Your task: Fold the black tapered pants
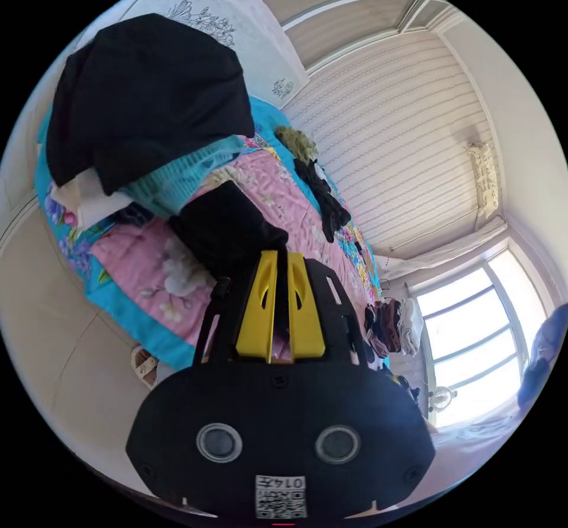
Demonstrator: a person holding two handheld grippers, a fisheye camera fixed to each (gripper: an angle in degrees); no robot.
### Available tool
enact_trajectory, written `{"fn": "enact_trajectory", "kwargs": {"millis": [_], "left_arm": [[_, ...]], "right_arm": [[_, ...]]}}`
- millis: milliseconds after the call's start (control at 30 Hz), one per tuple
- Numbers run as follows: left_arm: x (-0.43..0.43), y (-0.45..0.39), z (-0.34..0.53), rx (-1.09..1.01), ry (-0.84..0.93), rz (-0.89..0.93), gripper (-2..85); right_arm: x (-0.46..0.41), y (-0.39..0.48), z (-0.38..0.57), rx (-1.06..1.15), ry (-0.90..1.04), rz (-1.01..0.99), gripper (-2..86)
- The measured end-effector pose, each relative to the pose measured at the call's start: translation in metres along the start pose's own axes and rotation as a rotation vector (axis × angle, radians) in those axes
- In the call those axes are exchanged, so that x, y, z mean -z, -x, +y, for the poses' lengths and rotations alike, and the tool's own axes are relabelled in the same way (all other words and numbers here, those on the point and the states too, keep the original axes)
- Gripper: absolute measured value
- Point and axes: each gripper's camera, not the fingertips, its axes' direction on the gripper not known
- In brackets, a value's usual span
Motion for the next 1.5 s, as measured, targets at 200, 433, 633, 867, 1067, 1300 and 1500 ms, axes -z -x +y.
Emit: {"fn": "enact_trajectory", "kwargs": {"millis": [200, 433, 633, 867, 1067, 1300, 1500], "left_arm": [[-0.074, -0.019, -0.065, 0.047, 0.008, -0.028, 4.3], [-0.119, -0.010, -0.038, 0.164, 0.006, -0.045, 6.4], [-0.107, 0.018, 0.022, 0.195, 0.033, -0.179, 7.0], [-0.149, 0.045, 0.038, 0.384, 0.020, -0.125, 10.1], [-0.202, 0.030, 0.019, 0.385, -0.004, -0.023, 8.0], [-0.241, -0.001, 0.002, 0.327, 0.053, -0.045, -0.4], [-0.229, -0.035, 0.021, 0.186, -0.011, 0.097, -1.0]], "right_arm": [[-0.061, 0.043, -0.082, -0.054, 0.058, 0.062, 1.9], [-0.098, 0.015, -0.075, -0.168, 0.028, 0.185, 6.0], [-0.098, -0.042, -0.016, -0.199, -0.023, 0.056, 8.0], [-0.128, -0.054, -0.016, -0.256, -0.147, -0.120, 10.8], [-0.158, -0.028, -0.047, -0.257, -0.128, -0.138, 7.8], [-0.127, 0.031, -0.069, -0.023, -0.037, -0.178, 0.4], [-0.058, 0.022, -0.046, 0.036, -0.039, -0.266, -0.2]]}}
